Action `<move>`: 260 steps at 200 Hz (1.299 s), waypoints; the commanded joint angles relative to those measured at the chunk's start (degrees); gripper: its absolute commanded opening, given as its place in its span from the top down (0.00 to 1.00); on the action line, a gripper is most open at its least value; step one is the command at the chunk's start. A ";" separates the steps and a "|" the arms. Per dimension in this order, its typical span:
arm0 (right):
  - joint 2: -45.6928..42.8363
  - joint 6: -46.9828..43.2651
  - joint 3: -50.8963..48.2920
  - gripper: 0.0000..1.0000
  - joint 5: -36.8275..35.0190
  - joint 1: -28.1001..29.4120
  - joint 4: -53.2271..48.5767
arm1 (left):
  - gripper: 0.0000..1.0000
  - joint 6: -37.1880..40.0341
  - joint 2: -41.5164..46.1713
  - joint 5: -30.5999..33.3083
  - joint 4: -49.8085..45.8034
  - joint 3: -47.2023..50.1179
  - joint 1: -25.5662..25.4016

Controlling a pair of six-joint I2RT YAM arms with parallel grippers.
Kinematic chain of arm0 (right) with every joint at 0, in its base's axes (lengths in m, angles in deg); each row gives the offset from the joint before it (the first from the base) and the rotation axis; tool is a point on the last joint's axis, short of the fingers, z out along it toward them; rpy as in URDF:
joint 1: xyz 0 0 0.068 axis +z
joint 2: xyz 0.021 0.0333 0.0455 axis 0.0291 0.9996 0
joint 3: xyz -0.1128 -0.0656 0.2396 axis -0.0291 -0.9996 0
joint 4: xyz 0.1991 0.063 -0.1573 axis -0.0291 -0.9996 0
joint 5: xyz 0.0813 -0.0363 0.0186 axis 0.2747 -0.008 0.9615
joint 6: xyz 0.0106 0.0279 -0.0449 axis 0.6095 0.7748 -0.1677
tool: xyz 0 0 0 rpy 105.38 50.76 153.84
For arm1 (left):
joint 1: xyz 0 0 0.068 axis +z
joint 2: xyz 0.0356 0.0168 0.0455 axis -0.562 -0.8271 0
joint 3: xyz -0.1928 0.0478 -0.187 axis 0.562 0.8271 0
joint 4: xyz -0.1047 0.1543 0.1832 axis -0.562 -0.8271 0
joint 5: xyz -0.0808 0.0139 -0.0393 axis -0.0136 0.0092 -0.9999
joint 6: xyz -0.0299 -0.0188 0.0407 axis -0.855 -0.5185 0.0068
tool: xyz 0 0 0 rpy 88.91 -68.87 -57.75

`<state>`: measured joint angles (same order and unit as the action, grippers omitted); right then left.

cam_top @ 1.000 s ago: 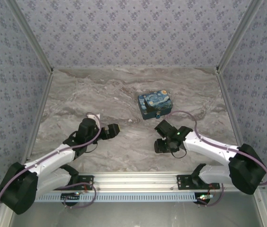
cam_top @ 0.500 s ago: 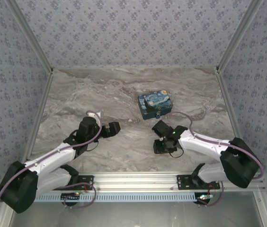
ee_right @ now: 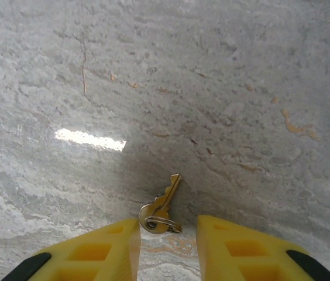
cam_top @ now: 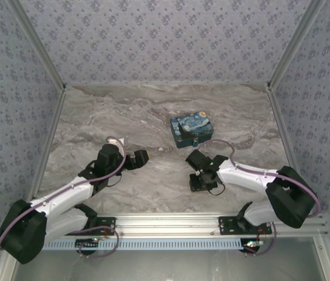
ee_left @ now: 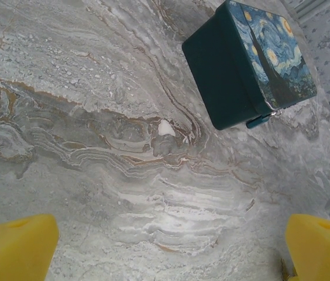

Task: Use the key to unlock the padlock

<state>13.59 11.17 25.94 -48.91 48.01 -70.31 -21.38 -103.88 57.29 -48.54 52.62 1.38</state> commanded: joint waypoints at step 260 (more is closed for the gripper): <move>-4.07 2.41 -2.26 1.00 -2.64 0.22 1.10 | 0.01 0.62 3.23 1.96 -3.27 -3.49 -0.46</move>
<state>11.22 12.39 24.74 -49.69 48.82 -68.89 -21.21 -102.00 58.82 -51.20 52.10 1.38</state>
